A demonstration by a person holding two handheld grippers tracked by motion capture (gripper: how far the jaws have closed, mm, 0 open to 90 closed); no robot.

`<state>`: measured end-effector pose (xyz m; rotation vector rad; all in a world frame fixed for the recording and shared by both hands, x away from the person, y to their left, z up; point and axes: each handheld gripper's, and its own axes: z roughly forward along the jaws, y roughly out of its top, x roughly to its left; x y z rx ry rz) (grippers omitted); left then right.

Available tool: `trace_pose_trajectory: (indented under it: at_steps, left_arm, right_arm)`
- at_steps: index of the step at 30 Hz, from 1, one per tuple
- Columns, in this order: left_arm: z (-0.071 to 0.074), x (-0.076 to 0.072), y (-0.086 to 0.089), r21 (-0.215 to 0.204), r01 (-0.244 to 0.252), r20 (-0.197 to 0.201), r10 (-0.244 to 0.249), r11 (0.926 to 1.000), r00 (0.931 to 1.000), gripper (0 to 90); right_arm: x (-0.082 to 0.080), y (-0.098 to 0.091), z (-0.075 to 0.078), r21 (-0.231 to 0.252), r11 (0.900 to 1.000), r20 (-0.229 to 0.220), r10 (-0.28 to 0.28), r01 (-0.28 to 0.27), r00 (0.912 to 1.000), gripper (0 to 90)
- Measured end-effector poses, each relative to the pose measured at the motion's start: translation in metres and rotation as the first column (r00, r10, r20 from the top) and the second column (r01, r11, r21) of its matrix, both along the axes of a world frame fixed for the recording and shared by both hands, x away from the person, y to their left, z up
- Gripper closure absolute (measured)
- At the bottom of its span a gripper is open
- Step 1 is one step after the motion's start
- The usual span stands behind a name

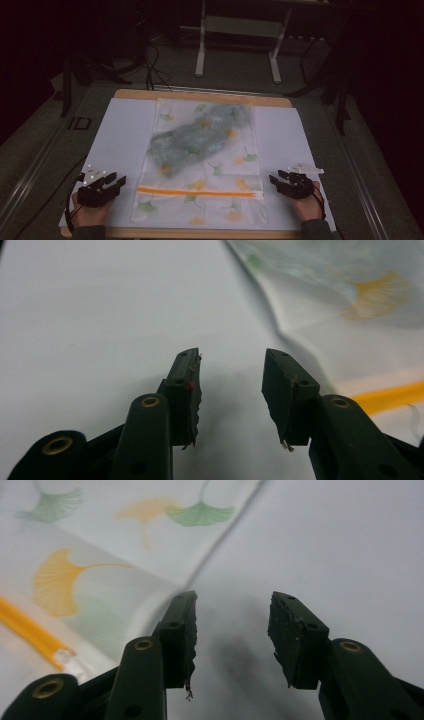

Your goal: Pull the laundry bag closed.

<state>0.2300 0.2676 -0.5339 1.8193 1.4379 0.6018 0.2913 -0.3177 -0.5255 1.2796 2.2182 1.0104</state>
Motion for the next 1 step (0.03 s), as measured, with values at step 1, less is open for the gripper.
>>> trace_pose_trajectory:
  at_steps: [1]
  left_arm:
    - [-0.0007, 0.003, -0.0002, 0.009, -0.012, 0.0, 0.012, 0.9999, 0.9999, 57.7]
  right_arm:
    - [0.0005, -0.0011, -0.0007, -0.004, 0.9999, 0.0, -0.011, 0.011, 0.9999, 54.1]
